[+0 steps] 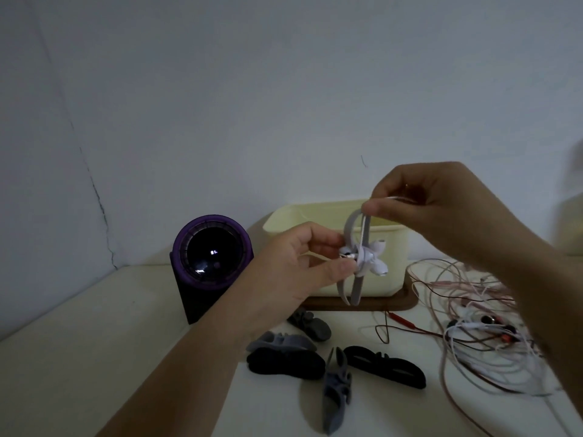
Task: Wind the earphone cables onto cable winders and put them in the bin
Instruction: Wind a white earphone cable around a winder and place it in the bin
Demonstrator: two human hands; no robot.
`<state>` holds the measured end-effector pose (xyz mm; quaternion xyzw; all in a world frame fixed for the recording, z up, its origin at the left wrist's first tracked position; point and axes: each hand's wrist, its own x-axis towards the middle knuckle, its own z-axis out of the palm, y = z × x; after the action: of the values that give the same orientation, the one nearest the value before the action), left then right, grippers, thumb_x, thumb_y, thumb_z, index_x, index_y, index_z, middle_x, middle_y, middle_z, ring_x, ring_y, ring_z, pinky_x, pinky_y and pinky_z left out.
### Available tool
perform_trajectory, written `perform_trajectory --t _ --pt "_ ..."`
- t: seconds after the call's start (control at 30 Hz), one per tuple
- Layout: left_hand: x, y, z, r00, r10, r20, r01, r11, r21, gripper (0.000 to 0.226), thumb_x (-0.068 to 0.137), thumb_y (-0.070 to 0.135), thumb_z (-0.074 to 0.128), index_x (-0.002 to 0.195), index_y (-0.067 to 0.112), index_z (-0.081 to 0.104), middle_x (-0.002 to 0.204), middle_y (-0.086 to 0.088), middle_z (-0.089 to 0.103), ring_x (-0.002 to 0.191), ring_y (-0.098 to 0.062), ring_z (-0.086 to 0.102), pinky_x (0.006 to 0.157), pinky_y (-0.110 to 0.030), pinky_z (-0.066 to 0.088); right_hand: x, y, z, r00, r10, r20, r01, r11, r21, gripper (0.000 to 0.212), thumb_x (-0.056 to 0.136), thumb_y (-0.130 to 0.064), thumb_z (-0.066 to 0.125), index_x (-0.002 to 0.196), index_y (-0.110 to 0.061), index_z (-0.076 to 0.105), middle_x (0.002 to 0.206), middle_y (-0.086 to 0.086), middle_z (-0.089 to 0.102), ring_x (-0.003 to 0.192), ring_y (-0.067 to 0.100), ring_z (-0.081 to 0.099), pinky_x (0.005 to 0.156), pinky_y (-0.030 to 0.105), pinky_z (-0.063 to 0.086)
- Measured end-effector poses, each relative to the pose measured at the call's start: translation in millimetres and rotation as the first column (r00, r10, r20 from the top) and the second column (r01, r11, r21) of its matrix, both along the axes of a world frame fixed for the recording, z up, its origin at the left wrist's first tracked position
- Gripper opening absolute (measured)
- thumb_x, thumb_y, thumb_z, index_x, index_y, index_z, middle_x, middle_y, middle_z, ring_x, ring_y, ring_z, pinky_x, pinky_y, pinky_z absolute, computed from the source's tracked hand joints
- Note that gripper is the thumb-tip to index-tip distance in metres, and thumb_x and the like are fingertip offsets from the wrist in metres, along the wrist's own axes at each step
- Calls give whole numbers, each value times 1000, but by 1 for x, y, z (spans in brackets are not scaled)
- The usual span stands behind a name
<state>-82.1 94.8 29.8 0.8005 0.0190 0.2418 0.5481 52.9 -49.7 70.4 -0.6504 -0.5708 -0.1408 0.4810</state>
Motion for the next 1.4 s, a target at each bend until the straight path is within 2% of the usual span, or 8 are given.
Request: perform_trajectory --t 0.17,0.3,0.37,0.47,0.67,1.0,1.17,1.4 --pt "-4 -5 6 990 -131 43 133 990 -44 20 68 21 73 87 25 69 86 9 72 82 -5 67 73 -16 52 14 8 -17 846 322 -424 -339 940 37 36 64 -59 74 65 -24 69 58 -7 53 54 8 44 55 16 41" --pt "-4 -10 9 975 -204 92 214 969 -121 23 67 22 80 87 33 74 91 7 71 86 -10 66 76 -23 54 -4 21 -34 783 311 -539 -390 920 -36 32 94 1 45 69 -17 56 48 -11 58 54 3 55 52 8 45" --pt "-2 -10 12 972 -154 175 207 918 -339 22 72 15 79 92 22 74 93 -1 72 82 -11 68 72 -21 55 -12 32 -42 748 307 -588 -381 924 -3 38 97 -4 44 67 -21 60 49 -7 54 54 8 47 53 19 44" --pt "-1 -3 14 968 -19 249 167 791 -588 35 72 12 63 107 6 62 93 -8 73 78 -13 70 67 -20 57 -14 43 -46 878 201 -434 -272 957 -106 36 96 -34 51 64 -27 66 51 -11 41 50 10 32 51 25 29" --pt "-3 16 10 971 195 142 -56 754 -655 34 70 22 64 104 16 64 81 6 71 69 -2 67 71 -22 49 -25 35 -33 997 71 -26 -75 950 -303 21 96 -29 50 95 -23 70 43 -17 46 45 2 43 49 10 33" --pt "-2 14 3 965 263 3 -255 939 -231 39 61 37 70 96 23 63 79 9 73 76 -5 63 71 -27 41 -28 18 -11 957 -24 289 101 962 -253 35 82 -46 41 83 -27 71 66 -11 61 66 4 55 58 19 42" --pt "0 12 -3 967 240 -81 -237 970 48 42 60 55 75 95 35 65 88 16 69 84 -7 66 88 -35 50 -18 2 4 975 -82 207 109 987 -119 10 76 -42 54 71 -37 60 62 -16 60 70 -4 55 63 14 44" --pt "-4 3 2 999 -26 -45 27 999 25 28 70 32 77 97 28 68 105 1 70 89 -9 68 80 -22 51 1 -1 2 994 -8 -108 9 1000 9 29 66 -54 61 72 -27 69 74 -6 69 61 20 57 60 20 45"
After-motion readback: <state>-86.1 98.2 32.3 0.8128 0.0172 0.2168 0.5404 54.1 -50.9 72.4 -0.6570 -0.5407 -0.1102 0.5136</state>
